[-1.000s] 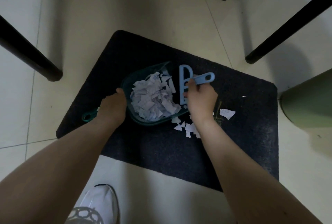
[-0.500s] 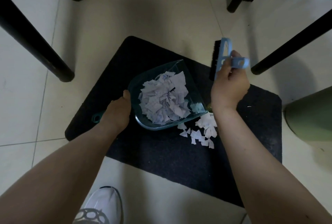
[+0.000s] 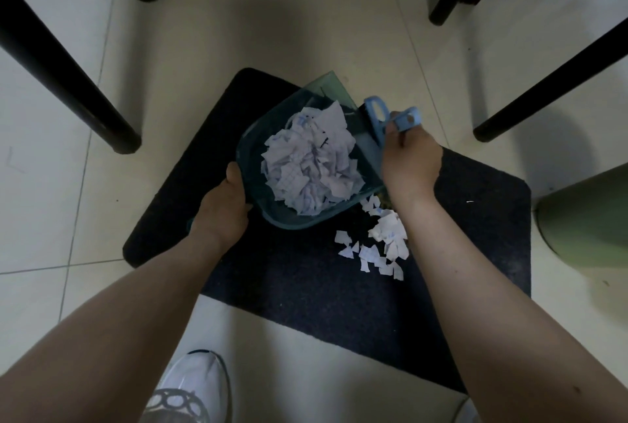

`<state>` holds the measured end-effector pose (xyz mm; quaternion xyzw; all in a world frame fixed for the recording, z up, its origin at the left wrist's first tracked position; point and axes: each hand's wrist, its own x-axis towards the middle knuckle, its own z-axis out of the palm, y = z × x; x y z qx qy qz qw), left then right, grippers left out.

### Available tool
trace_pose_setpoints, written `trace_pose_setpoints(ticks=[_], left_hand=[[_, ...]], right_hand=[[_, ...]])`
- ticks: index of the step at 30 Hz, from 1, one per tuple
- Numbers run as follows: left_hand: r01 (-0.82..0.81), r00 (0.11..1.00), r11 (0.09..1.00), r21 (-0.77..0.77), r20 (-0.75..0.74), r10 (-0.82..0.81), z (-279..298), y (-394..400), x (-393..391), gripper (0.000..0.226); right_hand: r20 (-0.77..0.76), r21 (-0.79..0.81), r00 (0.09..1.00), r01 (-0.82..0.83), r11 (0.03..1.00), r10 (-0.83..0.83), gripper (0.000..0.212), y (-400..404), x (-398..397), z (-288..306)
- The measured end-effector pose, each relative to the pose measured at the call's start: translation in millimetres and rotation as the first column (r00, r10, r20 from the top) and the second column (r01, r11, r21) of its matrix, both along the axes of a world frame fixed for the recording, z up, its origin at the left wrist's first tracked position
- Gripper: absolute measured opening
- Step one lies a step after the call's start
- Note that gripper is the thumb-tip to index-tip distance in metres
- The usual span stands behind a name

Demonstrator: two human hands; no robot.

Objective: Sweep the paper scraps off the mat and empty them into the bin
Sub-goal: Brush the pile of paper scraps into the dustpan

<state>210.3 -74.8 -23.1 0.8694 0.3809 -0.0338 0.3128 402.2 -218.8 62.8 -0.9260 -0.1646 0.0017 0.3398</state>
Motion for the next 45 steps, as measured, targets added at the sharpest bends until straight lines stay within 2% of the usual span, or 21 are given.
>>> trace_pose_setpoints(ticks=[4,10,14,16,18,21,24,26,28,31,33,35,37,39,42,45], left_hand=[[-0.037,0.997,0.999,-0.025,0.066,0.038,-4.6,-0.6,-3.4,0.059],[-0.013,1.000,0.999,0.030,-0.001,0.013,-10.2,6.0,-7.7,0.065],[0.052,0.984,0.978,0.203,-0.175,-0.016,-12.7,19.3,-9.5,0.078],[0.136,0.953,0.944,0.301,-0.300,-0.041,-11.7,27.5,-13.1,0.082],[0.226,0.915,0.906,0.359,-0.397,-0.071,-12.8,38.3,-20.8,0.083],[0.426,0.804,0.810,0.403,-0.580,-0.134,-16.7,54.3,-36.9,0.081],[0.591,0.705,0.704,0.395,-0.676,-0.213,-21.2,59.1,-46.4,0.078],[0.647,0.645,0.668,0.367,-0.730,-0.224,-21.3,59.8,-48.4,0.076],[0.657,0.624,0.666,0.355,-0.751,-0.216,-19.0,59.3,-46.0,0.078],[0.615,0.647,0.708,0.347,-0.735,-0.201,-13.5,55.1,-38.6,0.076],[0.602,0.673,0.705,0.375,-0.713,-0.195,-12.1,53.8,-35.3,0.073],[0.589,0.704,0.689,0.423,-0.687,-0.180,-3.0,50.9,-30.0,0.078],[0.564,0.743,0.676,0.474,-0.648,-0.165,-2.2,48.7,-25.3,0.078],[0.561,0.707,0.710,0.426,-0.693,-0.143,-6.8,46.6,-21.2,0.071],[0.559,0.696,0.719,0.413,-0.705,-0.135,-8.3,41.8,-18.9,0.071],[0.557,0.697,0.715,0.422,-0.706,-0.126,-9.3,37.5,-18.0,0.070]], right_hand=[[-0.021,0.055,0.999,-0.044,0.997,0.045,0.034,3.3,6.4,2.2],[-0.087,0.056,0.993,-0.069,0.996,0.074,0.036,-0.9,5.8,-6.1],[-0.125,0.062,0.986,0.122,0.991,-0.113,0.036,-10.1,8.9,-22.1],[-0.166,-0.006,0.977,0.132,0.991,-0.131,0.034,-16.5,11.4,-33.2],[-0.243,0.008,0.960,0.147,0.989,-0.140,0.031,-19.6,13.1,-45.1],[-0.368,0.103,0.917,0.208,0.973,-0.157,0.028,-14.8,13.7,-62.9],[-0.439,0.172,0.888,0.234,0.957,-0.138,0.024,-1.4,12.9,-76.4],[-0.419,0.196,0.905,0.163,0.967,-0.068,0.024,8.0,12.9,-82.6],[-0.325,0.143,0.945,0.006,0.990,0.041,0.027,15.8,14.7,-84.3],[-0.250,0.058,0.945,-0.201,0.978,0.210,0.028,22.9,23.2,-87.4],[-0.258,-0.072,0.925,-0.307,0.949,0.280,0.029,21.8,29.5,-90.4],[-0.293,-0.148,0.907,-0.356,0.923,0.303,0.030,18.3,29.8,-94.3],[-0.342,-0.159,0.891,-0.368,0.916,0.299,0.030,12.6,22.2,-97.6],[-0.378,-0.156,0.877,-0.375,0.914,0.296,0.030,7.3,16.5,-102.0],[-0.376,-0.124,0.906,-0.255,0.959,0.192,0.029,0.2,19.1,-93.7],[-0.137,-0.222,0.989,0.031,0.974,-0.063,0.033,-16.7,32.9,-78.4]])
